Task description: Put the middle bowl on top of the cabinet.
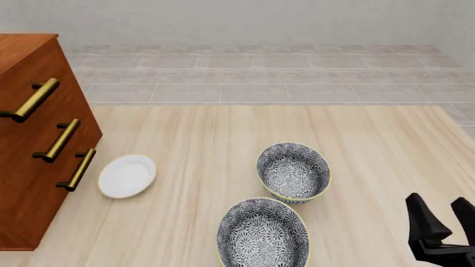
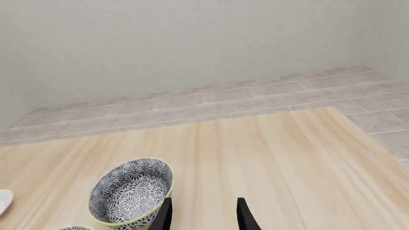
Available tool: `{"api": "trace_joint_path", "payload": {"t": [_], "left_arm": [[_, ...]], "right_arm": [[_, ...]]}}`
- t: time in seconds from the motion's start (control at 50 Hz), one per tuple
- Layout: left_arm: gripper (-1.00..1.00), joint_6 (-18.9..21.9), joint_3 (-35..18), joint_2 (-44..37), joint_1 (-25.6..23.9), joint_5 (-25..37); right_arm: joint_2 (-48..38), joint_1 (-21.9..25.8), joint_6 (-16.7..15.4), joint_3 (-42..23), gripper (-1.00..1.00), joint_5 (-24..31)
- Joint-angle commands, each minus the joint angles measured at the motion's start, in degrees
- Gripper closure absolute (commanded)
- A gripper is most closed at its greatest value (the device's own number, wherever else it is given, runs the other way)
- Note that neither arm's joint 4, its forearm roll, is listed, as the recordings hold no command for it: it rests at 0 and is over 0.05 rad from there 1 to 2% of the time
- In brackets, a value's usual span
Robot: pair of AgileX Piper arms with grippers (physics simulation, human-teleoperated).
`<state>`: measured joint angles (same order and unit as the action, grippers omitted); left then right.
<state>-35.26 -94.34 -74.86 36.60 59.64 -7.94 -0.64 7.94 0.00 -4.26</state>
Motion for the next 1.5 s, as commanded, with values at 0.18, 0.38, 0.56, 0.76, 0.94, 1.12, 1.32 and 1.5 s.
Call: {"api": "trace_joint_path", "payload": {"t": [0.18,0.38,0.56,0.76,0.94,1.12,1.32,1.5], "left_arm": [[1.0,0.7,0.5,0.1,0.4,-0.6],[1.0,0.9,1.0,0.4,0.2,-0.7],[1.0,1.0,1.7,0.6,0.2,-1.0],[1.0,1.4,1.6,0.7,0.5,-0.8],[1.0,1.0,1.1,0.7,0.9,-0.7],[1.0,0.7,0.9,1.0,1.1,-1.0],[1.0,-0.2,1.1,1.4,0.5,-1.4],[-1.0,-0.5,1.5,1.7,0.0,-1.8]], "right_arm": [[0.0,-0.1,0.1,0.0,-1.0,0.0],[0.1,-0.2,0.2,0.0,-1.0,0.1],[0.1,-0.1,-0.1,0.0,-1.0,0.0],[0.1,0.0,-0.2,0.0,-1.0,0.1],[-0.1,0.0,-0.2,0.0,-1.0,-0.1],[-0.1,0.1,-0.2,0.0,-1.0,-0.1],[-0.1,0.0,-0.1,0.0,-1.0,-0.1],[-0.1,0.0,0.0,0.0,-1.0,-0.1]]}}
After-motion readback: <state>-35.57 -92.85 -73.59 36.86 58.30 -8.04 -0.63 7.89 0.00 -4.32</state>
